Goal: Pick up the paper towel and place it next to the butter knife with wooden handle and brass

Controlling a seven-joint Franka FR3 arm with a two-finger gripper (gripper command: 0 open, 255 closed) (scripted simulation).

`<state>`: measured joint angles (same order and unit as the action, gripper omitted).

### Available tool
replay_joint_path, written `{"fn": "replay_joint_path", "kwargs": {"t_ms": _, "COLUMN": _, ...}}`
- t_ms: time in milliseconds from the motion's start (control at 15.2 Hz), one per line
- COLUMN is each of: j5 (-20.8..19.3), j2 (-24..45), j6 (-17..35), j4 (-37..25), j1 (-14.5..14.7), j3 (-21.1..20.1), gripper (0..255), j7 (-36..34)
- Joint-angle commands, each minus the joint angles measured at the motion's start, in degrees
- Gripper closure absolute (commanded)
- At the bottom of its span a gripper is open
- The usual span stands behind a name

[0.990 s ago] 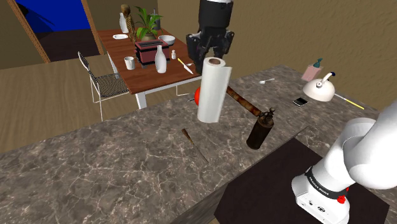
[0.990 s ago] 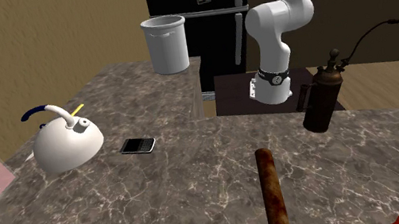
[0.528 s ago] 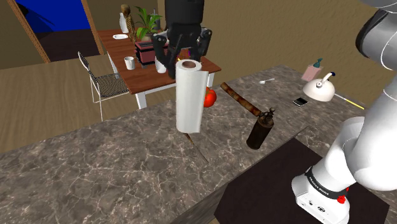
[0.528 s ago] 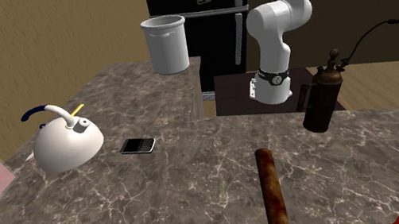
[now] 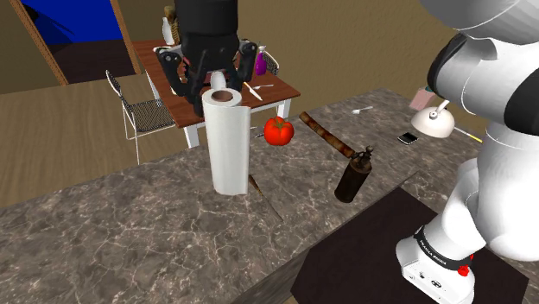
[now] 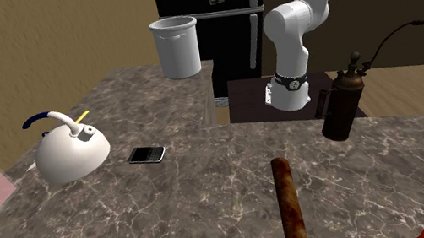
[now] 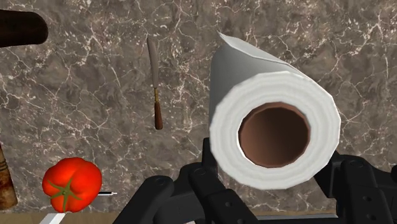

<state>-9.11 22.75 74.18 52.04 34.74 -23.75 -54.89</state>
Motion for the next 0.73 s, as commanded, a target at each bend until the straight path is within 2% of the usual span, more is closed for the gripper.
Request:
{"fn": "replay_joint_path", "kwargs": {"t_ms": 0, "j5": 0.67, "j2": -1.55, "j6": 2.44, "j4": 3.91, "j1": -0.76, "j3": -0.11, "gripper": 255, "j7": -0.14}}
{"fn": "replay_joint_path", "kwargs": {"t_ms": 660, "j5": 3.11, "j2": -7.11, "j6": 13.37, "j4": 20.15, "j1": -3.67, "j3": -0.02, "gripper": 255, "j7": 0.45}}
